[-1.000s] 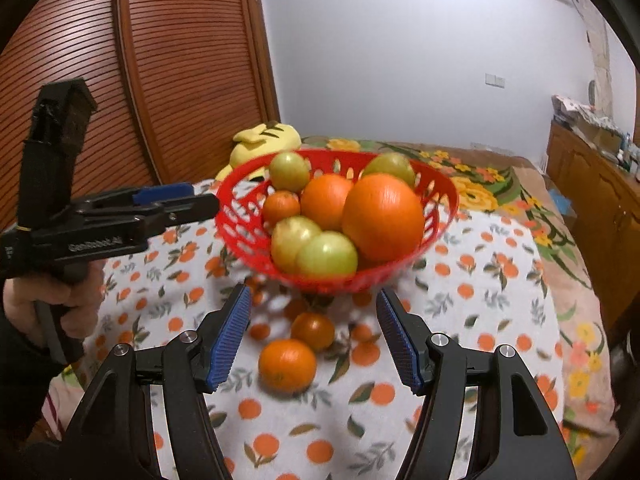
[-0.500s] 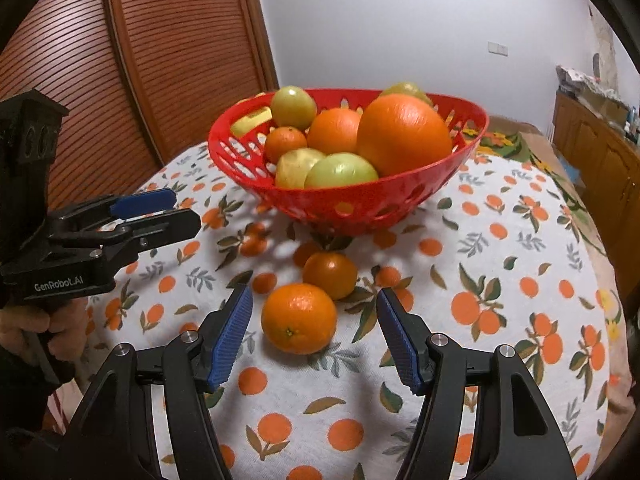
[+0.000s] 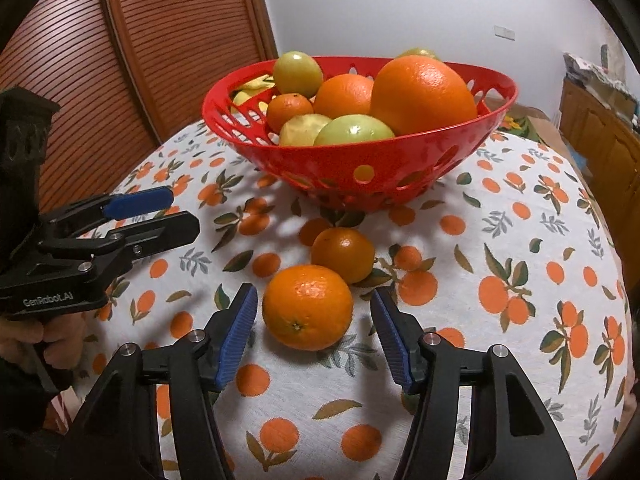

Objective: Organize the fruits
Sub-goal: 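Move both tools down toward the loose orange and tangerine beside the basket, then grasp a large orange with the right tool while the left tool grasps a tangerine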

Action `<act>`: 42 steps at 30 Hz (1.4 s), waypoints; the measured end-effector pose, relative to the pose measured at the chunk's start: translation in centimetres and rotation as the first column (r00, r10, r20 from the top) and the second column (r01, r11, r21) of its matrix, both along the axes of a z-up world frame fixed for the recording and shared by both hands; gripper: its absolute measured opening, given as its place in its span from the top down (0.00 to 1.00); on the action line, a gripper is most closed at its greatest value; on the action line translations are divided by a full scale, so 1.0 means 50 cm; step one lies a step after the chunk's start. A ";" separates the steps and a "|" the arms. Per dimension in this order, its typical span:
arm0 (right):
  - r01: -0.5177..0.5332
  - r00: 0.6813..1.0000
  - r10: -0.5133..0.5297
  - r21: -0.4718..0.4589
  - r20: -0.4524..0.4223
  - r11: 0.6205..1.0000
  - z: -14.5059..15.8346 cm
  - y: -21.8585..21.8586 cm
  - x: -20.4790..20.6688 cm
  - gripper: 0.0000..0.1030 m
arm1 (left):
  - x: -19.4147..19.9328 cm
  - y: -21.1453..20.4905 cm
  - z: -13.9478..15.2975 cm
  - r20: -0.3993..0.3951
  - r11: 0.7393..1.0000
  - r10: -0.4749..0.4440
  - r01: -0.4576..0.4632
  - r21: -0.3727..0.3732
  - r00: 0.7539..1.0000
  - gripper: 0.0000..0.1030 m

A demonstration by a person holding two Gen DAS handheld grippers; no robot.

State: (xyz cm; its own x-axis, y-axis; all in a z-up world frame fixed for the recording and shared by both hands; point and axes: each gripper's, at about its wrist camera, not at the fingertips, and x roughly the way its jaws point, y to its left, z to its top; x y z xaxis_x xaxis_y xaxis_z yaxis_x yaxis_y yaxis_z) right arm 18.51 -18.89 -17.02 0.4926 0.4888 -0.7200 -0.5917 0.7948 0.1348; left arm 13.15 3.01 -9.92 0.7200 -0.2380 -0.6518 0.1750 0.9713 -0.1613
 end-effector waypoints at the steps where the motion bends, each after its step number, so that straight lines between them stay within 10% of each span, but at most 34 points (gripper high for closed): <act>1: -0.001 1.000 0.001 -0.002 -0.001 1.000 -0.001 0.002 0.000 0.42 | 0.000 -0.001 0.000 0.000 1.000 -0.001 0.001 0.001 1.000 0.35; 42: 0.136 0.991 -0.137 0.111 0.008 0.985 -0.005 -0.178 -0.015 0.54 | 0.081 -0.167 -0.019 -0.077 0.987 -0.155 0.158 0.037 0.985 0.44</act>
State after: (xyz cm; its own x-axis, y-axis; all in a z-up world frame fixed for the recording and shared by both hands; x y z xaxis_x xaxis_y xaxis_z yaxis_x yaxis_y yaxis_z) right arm 17.74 -27.80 -17.25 0.5706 0.4918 -0.6577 -0.4814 0.8491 0.2173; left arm 17.21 -5.35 -10.89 0.6258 -0.3148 -0.7136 0.3149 0.9390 -0.1381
